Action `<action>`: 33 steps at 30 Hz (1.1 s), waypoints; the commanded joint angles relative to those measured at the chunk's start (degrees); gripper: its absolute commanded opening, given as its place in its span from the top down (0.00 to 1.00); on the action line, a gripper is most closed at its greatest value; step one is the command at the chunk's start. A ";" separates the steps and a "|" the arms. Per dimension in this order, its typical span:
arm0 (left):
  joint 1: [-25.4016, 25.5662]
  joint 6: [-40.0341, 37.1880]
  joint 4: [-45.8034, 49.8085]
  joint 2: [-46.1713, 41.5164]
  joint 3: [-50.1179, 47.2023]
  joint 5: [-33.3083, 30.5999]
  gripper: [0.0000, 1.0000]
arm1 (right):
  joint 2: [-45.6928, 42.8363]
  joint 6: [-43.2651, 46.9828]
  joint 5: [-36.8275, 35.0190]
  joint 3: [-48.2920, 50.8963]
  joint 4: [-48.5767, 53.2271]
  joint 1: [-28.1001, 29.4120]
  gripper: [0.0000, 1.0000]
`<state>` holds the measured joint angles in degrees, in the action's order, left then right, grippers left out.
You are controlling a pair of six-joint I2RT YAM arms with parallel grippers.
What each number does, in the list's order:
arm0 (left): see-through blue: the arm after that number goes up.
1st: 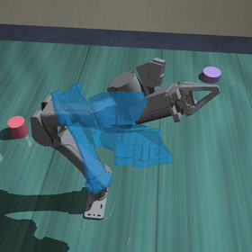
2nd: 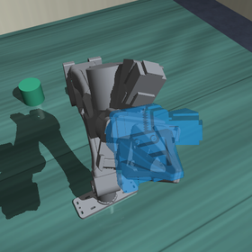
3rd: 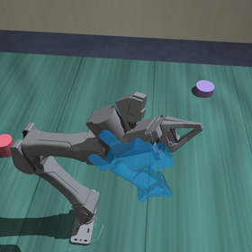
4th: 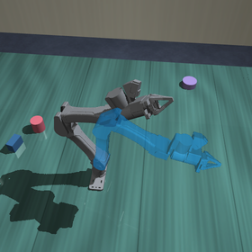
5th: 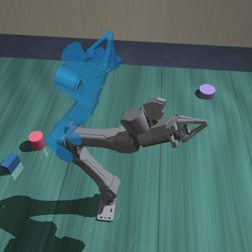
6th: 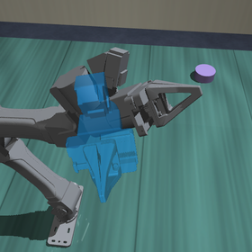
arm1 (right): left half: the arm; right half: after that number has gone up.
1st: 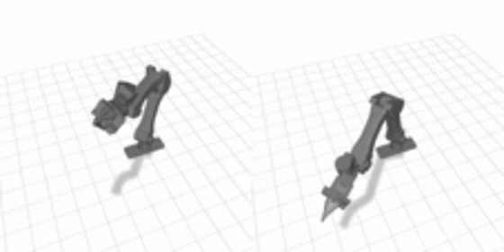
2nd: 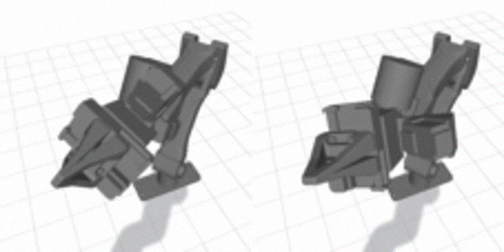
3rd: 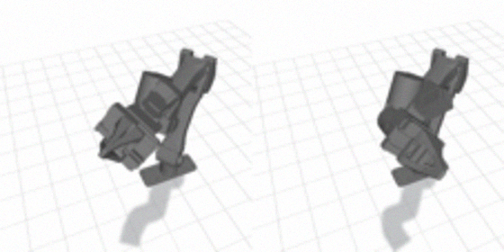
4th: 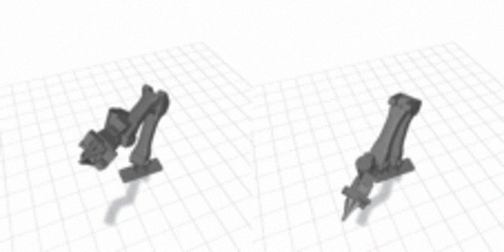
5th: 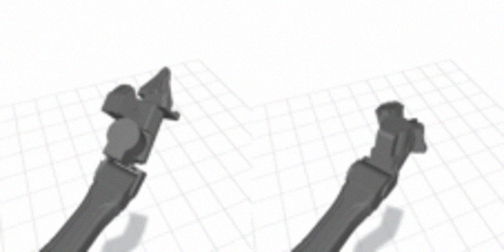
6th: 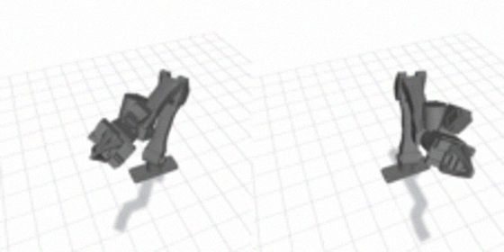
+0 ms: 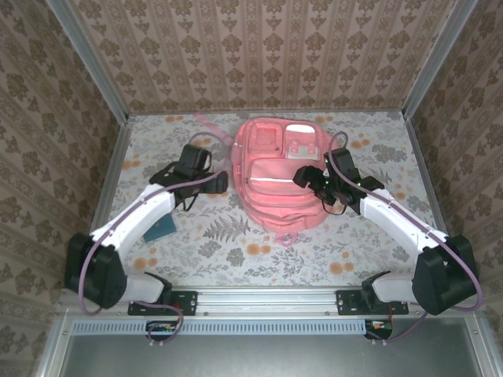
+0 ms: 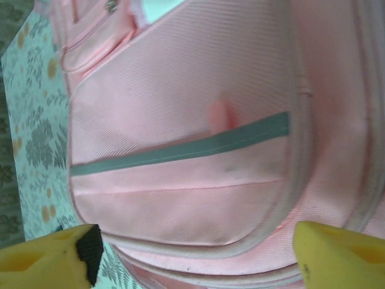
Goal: Pack the student bag
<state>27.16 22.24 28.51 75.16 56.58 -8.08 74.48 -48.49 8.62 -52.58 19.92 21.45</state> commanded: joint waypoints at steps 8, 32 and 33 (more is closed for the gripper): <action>-15.28 16.25 5.24 -9.89 -17.73 0.36 0.00 | 0.27 6.13 -3.28 -3.70 1.44 6.16 0.08; -9.32 23.72 -7.71 4.52 -17.16 17.29 0.02 | 2.96 5.07 -3.52 -5.45 1.44 9.66 0.09; -7.24 24.72 -8.36 5.14 -16.44 17.79 0.02 | 3.23 4.99 -3.50 -5.51 1.35 9.74 0.09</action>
<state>16.01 41.98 21.39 78.32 39.00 3.60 76.93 -43.64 6.37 -56.53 19.97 30.68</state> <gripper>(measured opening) 0.982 0.913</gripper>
